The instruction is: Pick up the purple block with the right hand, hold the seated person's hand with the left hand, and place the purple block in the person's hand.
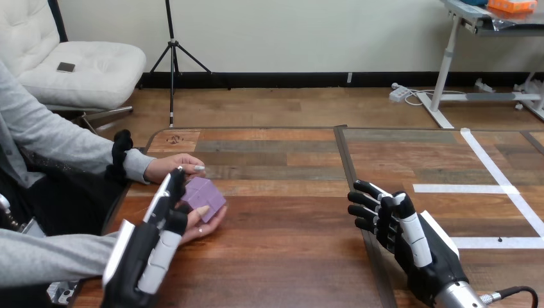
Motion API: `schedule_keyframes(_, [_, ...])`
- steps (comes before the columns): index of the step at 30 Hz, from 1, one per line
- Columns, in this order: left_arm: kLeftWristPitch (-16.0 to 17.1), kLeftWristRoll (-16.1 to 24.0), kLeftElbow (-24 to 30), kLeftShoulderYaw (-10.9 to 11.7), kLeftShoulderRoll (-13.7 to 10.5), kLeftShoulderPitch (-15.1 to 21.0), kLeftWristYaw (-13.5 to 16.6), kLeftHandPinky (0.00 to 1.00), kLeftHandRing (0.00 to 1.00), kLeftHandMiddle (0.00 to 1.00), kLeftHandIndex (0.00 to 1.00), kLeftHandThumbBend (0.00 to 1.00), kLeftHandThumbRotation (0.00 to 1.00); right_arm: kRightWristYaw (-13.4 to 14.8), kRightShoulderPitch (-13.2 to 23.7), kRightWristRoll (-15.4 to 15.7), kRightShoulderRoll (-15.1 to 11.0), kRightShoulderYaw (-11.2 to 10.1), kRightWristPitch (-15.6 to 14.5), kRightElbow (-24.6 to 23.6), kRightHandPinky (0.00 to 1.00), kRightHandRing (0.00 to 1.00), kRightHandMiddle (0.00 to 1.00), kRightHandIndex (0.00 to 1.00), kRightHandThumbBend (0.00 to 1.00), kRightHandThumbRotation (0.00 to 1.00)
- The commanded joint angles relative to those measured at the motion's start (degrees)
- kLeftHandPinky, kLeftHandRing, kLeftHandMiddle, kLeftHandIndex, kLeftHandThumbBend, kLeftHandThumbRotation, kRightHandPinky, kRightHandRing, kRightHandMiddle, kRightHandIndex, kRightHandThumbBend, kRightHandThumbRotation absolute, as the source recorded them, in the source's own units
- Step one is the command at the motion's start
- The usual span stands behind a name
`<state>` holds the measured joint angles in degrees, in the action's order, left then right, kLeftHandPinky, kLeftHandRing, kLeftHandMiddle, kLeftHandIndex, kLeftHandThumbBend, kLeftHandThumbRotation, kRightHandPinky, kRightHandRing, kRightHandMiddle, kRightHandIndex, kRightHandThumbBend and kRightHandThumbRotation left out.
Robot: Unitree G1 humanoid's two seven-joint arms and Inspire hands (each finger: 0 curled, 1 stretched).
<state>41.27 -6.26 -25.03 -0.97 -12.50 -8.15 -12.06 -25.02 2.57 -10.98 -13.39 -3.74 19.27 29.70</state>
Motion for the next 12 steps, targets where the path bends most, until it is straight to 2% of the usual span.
schedule_keyframes(1, [1.22, -2.27, 2.75, 0.37, 0.92, -0.02, -2.17, 1.0, 1.0, 1.0, 1.0, 0.86, 1.0, 0.42, 1.81, -1.34, 0.95, -1.5, 0.92, -2.58, 0.91, 0.9, 0.91, 0.91, 1.0, 1.0])
schedule_keyframes(12, [-2.27, -7.56, 7.09, 0.06, 2.55, -2.79, -7.15, 1.0, 1.0, 1.0, 1.0, 0.93, 1.0, -1.1, 0.54, -2.49, 1.04, -1.87, 0.97, -3.68, 0.97, 0.94, 0.95, 0.95, 1.0, 1.0])
